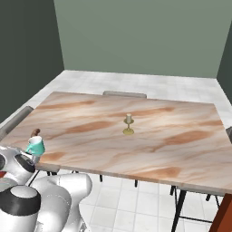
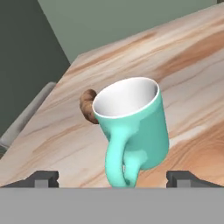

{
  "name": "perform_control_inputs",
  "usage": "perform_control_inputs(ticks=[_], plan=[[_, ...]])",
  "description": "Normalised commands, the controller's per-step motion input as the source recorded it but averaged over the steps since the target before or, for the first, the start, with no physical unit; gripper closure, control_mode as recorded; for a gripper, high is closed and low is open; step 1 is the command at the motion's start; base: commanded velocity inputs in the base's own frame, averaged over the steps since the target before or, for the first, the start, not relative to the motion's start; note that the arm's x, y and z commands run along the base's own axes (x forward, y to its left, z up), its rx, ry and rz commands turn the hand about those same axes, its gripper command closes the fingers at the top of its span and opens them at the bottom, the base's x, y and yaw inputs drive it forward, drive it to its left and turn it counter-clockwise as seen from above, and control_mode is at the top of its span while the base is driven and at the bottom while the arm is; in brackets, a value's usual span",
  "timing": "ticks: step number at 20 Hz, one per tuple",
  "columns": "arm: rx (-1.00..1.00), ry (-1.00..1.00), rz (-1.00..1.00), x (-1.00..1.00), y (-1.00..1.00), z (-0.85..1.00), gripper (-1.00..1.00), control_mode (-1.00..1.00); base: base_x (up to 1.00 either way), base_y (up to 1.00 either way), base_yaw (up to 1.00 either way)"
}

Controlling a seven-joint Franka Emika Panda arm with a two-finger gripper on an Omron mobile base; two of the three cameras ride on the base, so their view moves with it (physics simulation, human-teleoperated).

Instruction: Open the cabinet directly in front. Then move the liquor and the mug to the dining counter with the candle on it.

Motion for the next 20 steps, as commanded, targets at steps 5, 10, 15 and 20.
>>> perform_control_inputs(ticks=[5,10,15,20], plan=[[0.11,-0.13,0.02,-0.10,-0.01,0.48,-1.00,-1.00,0.00,0.00,0.00],[0.10,-0.15,0.01,-0.72,-0.01,0.90,-1.00,-1.00,0.00,0.00,0.00],[0.02,0.00,0.00,-0.96,-0.31,0.71,-1.00,-1.00,0.00,0.00,0.00],[0.00,0.18,-0.13,-0.99,-0.82,0.75,-1.00,-1.00,0.00,0.00,0.00]])
